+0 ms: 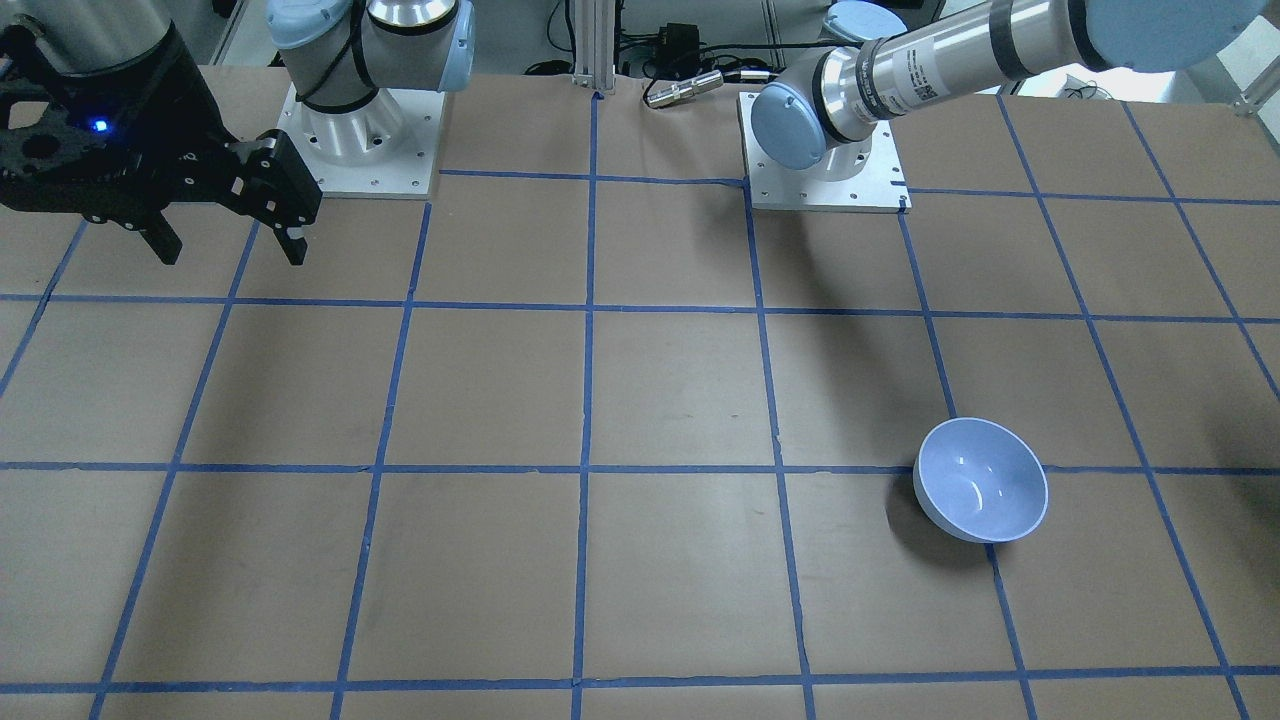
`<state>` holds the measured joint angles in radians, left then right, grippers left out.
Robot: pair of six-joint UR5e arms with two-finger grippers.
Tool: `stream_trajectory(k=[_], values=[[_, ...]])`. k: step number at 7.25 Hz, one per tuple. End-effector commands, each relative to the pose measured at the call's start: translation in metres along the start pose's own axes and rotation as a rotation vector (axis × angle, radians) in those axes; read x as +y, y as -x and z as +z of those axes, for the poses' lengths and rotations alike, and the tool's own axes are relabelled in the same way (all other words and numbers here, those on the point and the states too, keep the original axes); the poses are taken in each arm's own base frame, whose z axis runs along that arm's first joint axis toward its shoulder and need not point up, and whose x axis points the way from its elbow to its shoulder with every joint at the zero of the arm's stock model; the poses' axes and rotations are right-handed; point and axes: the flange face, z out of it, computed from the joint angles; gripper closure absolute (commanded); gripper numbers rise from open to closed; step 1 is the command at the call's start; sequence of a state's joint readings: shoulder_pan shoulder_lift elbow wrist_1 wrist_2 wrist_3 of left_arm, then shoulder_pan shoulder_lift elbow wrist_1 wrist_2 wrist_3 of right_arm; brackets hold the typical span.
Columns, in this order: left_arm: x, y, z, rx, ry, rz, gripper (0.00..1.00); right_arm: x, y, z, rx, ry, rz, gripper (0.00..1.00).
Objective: Stack green bowl on blue bowl
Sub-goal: 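Lift the green bowl with the left gripper and carry it over the blue bowl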
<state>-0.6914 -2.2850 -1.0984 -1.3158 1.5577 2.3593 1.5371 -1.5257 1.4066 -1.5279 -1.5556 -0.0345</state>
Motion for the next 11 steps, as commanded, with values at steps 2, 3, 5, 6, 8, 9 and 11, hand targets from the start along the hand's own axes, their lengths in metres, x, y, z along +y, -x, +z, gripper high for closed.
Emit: stream_trajectory(k=[2,3,5,6,8,9,11], values=[[-0.125,-0.019,-0.043,0.039,-0.026,-0.154,1.0,0.0,0.0,0.0,0.0,-0.001,0.001,0.0],[-0.17,-0.029,-0.055,0.044,-0.022,-0.246,1.0,0.0,0.0,0.001,0.0,0.001,0.001,0.0],[-0.243,-0.053,-0.069,0.053,-0.024,-0.455,1.0,0.0,0.0,0.001,0.0,0.001,0.001,0.0],[-0.288,-0.059,-0.073,0.058,-0.023,-0.515,1.0,0.0,0.0,0.0,0.0,-0.001,0.002,0.0],[-0.403,-0.068,-0.058,0.099,-0.014,-0.517,1.0,0.0,0.0,0.001,0.0,0.001,0.002,0.0],[-0.432,-0.066,-0.054,0.07,-0.002,-0.465,1.0,0.0,0.0,0.0,0.0,-0.001,0.001,0.0],[-0.433,-0.062,-0.035,0.098,-0.006,-0.463,1.0,0.0,0.0,0.0,0.0,-0.001,0.001,0.0]])
